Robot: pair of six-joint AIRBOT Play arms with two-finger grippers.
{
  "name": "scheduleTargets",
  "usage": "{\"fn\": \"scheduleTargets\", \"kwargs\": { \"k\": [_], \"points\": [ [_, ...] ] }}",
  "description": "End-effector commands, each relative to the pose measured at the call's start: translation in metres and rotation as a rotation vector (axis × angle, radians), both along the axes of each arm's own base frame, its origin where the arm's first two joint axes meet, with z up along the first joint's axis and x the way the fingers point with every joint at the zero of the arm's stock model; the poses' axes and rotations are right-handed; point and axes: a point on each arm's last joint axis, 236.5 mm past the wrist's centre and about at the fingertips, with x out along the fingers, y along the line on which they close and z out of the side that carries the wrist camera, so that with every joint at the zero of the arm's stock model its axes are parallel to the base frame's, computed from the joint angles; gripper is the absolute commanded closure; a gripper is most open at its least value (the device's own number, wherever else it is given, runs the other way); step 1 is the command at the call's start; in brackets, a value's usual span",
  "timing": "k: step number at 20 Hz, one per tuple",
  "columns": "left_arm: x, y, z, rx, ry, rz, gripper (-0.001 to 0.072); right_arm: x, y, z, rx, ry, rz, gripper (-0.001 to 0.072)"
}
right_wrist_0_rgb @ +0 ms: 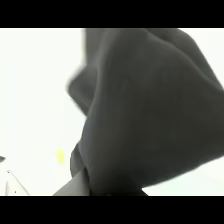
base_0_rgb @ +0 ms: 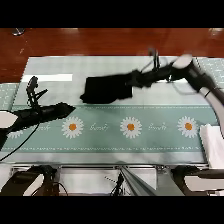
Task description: Fold the shirts.
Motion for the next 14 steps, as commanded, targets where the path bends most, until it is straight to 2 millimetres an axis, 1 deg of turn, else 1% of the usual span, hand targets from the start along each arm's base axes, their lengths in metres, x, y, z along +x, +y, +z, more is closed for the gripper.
{"fn": "scheduleTargets", "kwargs": {
  "k": [1, 2, 3, 5, 6, 8, 9, 11, 14],
  "points": [
    [-0.001, 0.0, 0.0, 0.0, 0.002, -0.002, 0.0679, 0.028, -0.027, 0.1, -0.07, -0.191, -0.025, 0.0686],
    [-0.001, 0.0, 0.0, 0.0, 0.002, -0.002, 0.0679, 0.032, -0.04, 0.124, -0.073, -0.228, -0.046, 0.0687],
    [-0.001, 0.0, 0.0, 0.0, 0.003, -0.003, 0.0679, 0.036, -0.056, 0.142, -0.079, -0.25, -0.073, 0.0687],
    [-0.001, -0.001, -0.001, 0.0, 0.004, -0.004, 0.0679, 0.041, -0.1, 0.173, -0.086, -0.281, -0.168, 0.0686],
    [-0.001, -0.001, -0.001, 0.0, 0.004, -0.004, 0.0679, 0.042, -0.125, 0.183, -0.087, -0.284, -0.226, 0.0686],
    [-0.001, -0.001, 0.0, 0.0, 0.004, -0.004, 0.068, 0.035, -0.181, 0.193, -0.108, -0.26, -0.336, 0.0686],
    [-0.001, -0.001, 0.0, 0.0, 0.004, -0.004, 0.0679, 0.027, -0.209, 0.194, -0.123, -0.237, -0.383, 0.0687],
    [-0.001, 0.0, -0.001, 0.0, 0.003, -0.004, 0.0679, 0.007, -0.258, 0.192, -0.147, -0.174, -0.467, 0.0686],
    [-0.001, 0.0, 0.0, 0.0, 0.003, -0.004, 0.068, -0.027, -0.315, 0.18, -0.195, -0.051, -0.576, 0.0686]
  ]
}}
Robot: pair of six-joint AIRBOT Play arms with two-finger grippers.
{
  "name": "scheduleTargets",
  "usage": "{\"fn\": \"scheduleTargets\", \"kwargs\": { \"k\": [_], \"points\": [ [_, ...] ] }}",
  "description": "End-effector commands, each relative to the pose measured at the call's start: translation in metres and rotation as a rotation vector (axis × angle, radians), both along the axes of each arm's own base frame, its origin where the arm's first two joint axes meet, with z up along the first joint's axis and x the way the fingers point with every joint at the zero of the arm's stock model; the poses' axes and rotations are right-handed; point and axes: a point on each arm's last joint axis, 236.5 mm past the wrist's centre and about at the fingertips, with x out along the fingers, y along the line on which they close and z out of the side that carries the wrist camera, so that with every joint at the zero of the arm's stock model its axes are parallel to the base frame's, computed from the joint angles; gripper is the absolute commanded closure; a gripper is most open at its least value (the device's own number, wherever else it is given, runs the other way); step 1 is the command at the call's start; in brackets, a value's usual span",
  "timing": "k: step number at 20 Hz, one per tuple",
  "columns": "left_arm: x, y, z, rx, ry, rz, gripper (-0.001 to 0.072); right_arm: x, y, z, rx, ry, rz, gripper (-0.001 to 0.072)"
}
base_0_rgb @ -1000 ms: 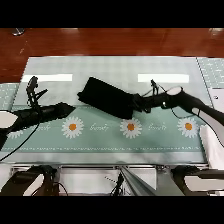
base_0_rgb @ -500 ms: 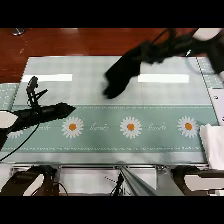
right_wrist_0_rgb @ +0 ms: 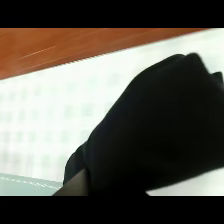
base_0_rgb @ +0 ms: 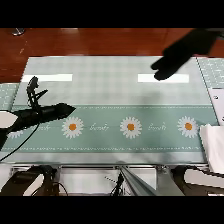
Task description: Fold the shirts.
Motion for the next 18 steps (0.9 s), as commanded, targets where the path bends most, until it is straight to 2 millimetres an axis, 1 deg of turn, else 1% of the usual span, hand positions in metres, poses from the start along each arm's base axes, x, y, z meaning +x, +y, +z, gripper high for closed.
{"fn": "scheduleTargets", "kwargs": {
  "k": [1, 3, 4, 5, 7, 8, 9, 11, 13, 14, 16, 18],
  "points": [
    [0.0, 0.0, 0.0, 0.001, -0.001, 0.0, 0.0679, -0.052, -0.068, -0.017, -0.024, 0.178, -0.152, 0.0686],
    [0.0, 0.0, 0.0, 0.001, -0.001, 0.0, 0.0679, -0.083, -0.099, -0.036, -0.09, 0.318, -0.24, 0.0686],
    [0.0, 0.0, 0.0, 0.001, -0.001, 0.0, 0.0679, -0.094, -0.112, -0.042, -0.122, 0.361, -0.29, 0.0687],
    [0.0, 0.0, 0.0, 0.001, 0.0, 0.0, 0.0679, -0.103, -0.122, -0.041, -0.136, 0.372, -0.337, 0.0687],
    [0.0, 0.0, 0.0, 0.001, -0.001, 0.0, 0.0679, -0.121, -0.133, -0.048, -0.135, 0.412, -0.402, 0.0686],
    [0.0, 0.0, 0.0, 0.001, -0.001, 0.0, 0.0679, -0.132, -0.138, -0.055, -0.137, 0.442, -0.435, 0.0686],
    [0.0, 0.0, 0.0, 0.001, -0.001, 0.0, 0.0679, -0.148, -0.145, -0.066, -0.145, 0.486, -0.475, 0.0686],
    [0.0, 0.0, 0.0, 0.001, -0.001, 0.0, 0.0679, -0.186, -0.16, -0.088, -0.164, 0.586, -0.569, 0.0687],
    [0.001, 0.0, 0.0, 0.001, -0.003, 0.003, 0.0679, -0.225, -0.17, -0.104, -0.16, 0.66, -0.667, 0.0687],
    [0.001, 0.001, 0.0, 0.001, -0.004, 0.003, 0.0679, -0.25, -0.177, -0.11, -0.182, 0.701, -0.718, 0.0686],
    [0.002, 0.001, 0.001, 0.002, -0.007, 0.006, 0.0679, -0.306, -0.191, -0.118, -0.256, 0.801, -0.866, 0.0686],
    [0.003, 0.001, 0.001, 0.002, -0.009, 0.008, 0.0679, -0.35, -0.192, -0.121, -0.301, 0.853, -1.003, 0.0686]
  ]
}}
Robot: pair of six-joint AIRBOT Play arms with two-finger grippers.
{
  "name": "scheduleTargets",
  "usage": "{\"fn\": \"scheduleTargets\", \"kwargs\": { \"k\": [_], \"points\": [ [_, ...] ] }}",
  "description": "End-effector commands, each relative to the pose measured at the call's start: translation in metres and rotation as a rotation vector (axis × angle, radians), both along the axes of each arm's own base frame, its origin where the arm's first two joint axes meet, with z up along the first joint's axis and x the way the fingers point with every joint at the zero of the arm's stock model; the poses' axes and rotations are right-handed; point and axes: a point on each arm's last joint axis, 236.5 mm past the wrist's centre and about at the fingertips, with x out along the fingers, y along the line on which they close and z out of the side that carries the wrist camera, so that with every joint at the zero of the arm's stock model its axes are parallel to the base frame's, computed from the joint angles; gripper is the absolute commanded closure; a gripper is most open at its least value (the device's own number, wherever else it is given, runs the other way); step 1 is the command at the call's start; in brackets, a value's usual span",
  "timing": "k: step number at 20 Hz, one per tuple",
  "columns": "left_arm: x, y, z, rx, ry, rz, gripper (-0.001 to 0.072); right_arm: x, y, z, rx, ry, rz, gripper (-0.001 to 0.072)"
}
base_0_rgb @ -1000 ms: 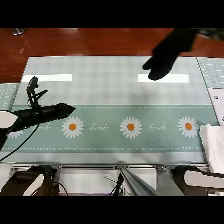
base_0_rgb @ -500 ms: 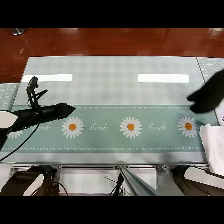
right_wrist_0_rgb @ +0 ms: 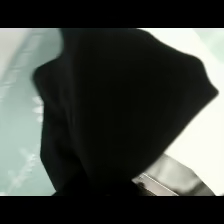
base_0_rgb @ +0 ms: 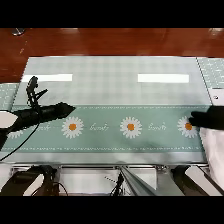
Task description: Fold the shirts.
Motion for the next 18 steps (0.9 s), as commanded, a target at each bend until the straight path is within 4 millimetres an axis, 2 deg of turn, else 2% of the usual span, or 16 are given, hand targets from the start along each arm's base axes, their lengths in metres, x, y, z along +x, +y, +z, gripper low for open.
{"fn": "scheduleTargets", "kwargs": {
  "k": [1, 3, 4, 5, 6, 7, 8, 10, 11, 12, 13, 14, 15, 16, 17, 18],
  "points": [
    [0.002, 0.001, 0.0, 0.001, -0.005, 0.005, 0.0679, -0.094, -0.009, -0.012, -0.13, 0.196, -0.236, 0.0685],
    [0.002, 0.001, 0.0, 0.001, -0.006, 0.006, 0.0679, -0.134, 0.003, -0.022, -0.167, 0.307, -0.317, 0.068],
    [0.001, 0.0, 0.0, 0.001, -0.003, 0.003, 0.0679, -0.147, 0.011, -0.031, -0.165, 0.348, -0.332, 0.0585],
    [0.001, 0.0, 0.0, 0.0, -0.003, 0.003, 0.0679, -0.155, 0.017, -0.042, -0.155, 0.378, -0.333, 0.0386],
    [0.001, 0.0, 0.0, 0.0, -0.004, 0.004, 0.0679, -0.16, 0.021, -0.052, -0.137, 0.408, -0.328, 0.0155],
    [0.001, 0.0, 0.0, 0.0, -0.004, 0.003, 0.0679, -0.158, 0.022, -0.06, -0.122, 0.408, -0.318, 0.0077],
    [0.0, 0.0, 0.0, -0.001, -0.001, 0.0, 0.0679, -0.144, 0.02, -0.065, -0.118, 0.348, -0.295, 0.0077],
    [0.003, 0.003, 0.003, 0.033, -0.044, -0.036, 0.0679, -0.103, 0.012, -0.064, -0.147, 0.195, -0.218, 0.0083],
    [0.009, 0.008, 0.011, 0.044, -0.073, -0.031, 0.0679, -0.079, 0.004, -0.056, -0.195, 0.111, -0.161, 0.0109],
    [0.019, 0.015, 0.024, 0.05, -0.11, -0.009, 0.0679, -0.047, -0.005, -0.04, -0.269, 0.008, -0.077, 0.0235],
    [0.031, 0.025, 0.045, 0.052, -0.156, 0.02, 0.0679, -0.006, -0.009, -0.015, -0.346, -0.121, 0.044, 0.0496],
    [0.04, 0.034, 0.069, 0.056, -0.199, 0.033, 0.0679, 0.036, -0.004, 0.011, -0.401, -0.249, 0.183, 0.0684],
    [0.047, 0.039, 0.092, 0.06, -0.233, 0.029, 0.0679, 0.081, 0.01, 0.04, -0.425, -0.397, 0.286, 0.0686],
    [0.056, 0.041, 0.117, 0.057, -0.272, 0.027, 0.0679, 0.125, 0.033, 0.071, -0.409, -0.552, 0.37, 0.0686],
    [0.065, 0.037, 0.147, 0.044, -0.325, 0.015, 0.068, 0.166, 0.066, 0.097, -0.367, -0.687, 0.465, 0.0686],
    [0.073, 0.027, 0.174, 0.031, -0.372, -0.018, 0.068, 0.199, 0.103, 0.113, -0.313, -0.779, 0.56, 0.0686]
  ]
}}
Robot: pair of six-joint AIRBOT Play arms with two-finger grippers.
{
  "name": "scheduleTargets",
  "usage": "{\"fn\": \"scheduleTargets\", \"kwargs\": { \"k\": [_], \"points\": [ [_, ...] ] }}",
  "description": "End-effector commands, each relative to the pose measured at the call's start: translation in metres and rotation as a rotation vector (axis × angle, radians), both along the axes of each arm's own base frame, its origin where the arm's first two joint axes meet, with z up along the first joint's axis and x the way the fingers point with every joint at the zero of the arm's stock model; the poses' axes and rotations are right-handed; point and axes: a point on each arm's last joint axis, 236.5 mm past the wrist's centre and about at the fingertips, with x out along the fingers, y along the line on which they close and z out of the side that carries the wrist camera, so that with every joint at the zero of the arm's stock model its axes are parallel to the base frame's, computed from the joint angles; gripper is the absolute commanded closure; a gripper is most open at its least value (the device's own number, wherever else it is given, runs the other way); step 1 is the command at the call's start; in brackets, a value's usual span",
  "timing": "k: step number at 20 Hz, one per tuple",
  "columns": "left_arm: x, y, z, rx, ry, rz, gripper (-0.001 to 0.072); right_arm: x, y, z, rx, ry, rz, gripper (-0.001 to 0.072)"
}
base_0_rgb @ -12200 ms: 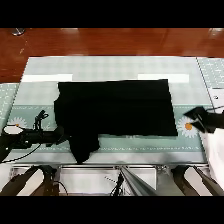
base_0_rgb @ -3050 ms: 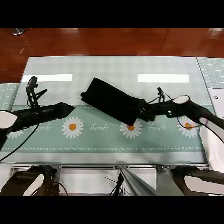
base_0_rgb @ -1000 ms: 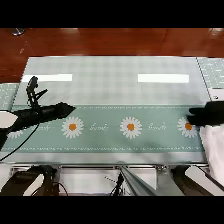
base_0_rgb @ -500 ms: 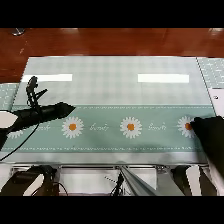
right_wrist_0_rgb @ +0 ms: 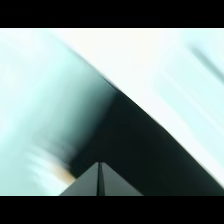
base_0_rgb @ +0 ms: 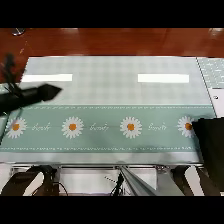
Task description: Fold the shirts.
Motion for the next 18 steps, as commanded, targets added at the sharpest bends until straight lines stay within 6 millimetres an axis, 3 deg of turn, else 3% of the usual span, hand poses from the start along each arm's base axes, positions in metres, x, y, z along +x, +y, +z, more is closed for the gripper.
{"fn": "scheduleTargets", "kwargs": {
  "k": [1, 2, 3, 4, 5, 6, 8, 10, 11, 13, 18],
  "points": [
    [0.018, -0.02, 0.082, 0.018, -0.135, -0.104, 0.0681, 0.128, 0.121, 0.081, 0.077, -0.358, 0.434, 0.0686],
    [0.015, -0.04, 0.094, 0.07, -0.148, -0.194, 0.0681, 0.147, 0.168, 0.068, 0.107, -0.326, 0.559, 0.0686],
    [0.011, -0.059, 0.097, 0.14, -0.16, -0.267, 0.0681, 0.157, 0.214, 0.037, 0.123, -0.231, 0.676, 0.0686],
    [0.011, -0.072, 0.089, 0.205, -0.162, -0.288, 0.0681, 0.158, 0.251, -0.003, 0.107, -0.095, 0.775, 0.0685],
    [0.016, -0.077, 0.072, 0.267, -0.139, -0.266, 0.0681, 0.153, 0.275, -0.049, 0.055, 0.067, 0.841, 0.0686],
    [0.02, -0.073, 0.042, 0.342, -0.082, -0.226, 0.068, 0.149, 0.28, -0.088, -0.016, 0.21, 0.854, 0.0686],
    [0.022, -0.05, -0.03, 0.446, 0.086, -0.139, 0.068, 0.143, 0.262, -0.149, -0.137, 0.432, 0.771, 0.0685],
    [0.008, -0.039, -0.093, 0.464, 0.238, -0.13, 0.068, 0.138, 0.249, -0.189, -0.093, 0.537, 0.681, 0.0686],
    [0.007, -0.034, -0.113, 0.469, 0.267, -0.119, 0.068, 0.135, 0.25, -0.2, -0.04, 0.561, 0.667, 0.0686],
    [0.016, -0.027, -0.132, 0.442, 0.288, -0.079, 0.068, 0.138, 0.246, -0.203, 0.013, 0.544, 0.62, 0.0686],
    [0.036, -0.024, -0.126, 0.384, 0.247, -0.021, 0.0679, 0.137, 0.224, -0.204, 0.043, 0.554, 0.495, 0.0686]
  ]
}}
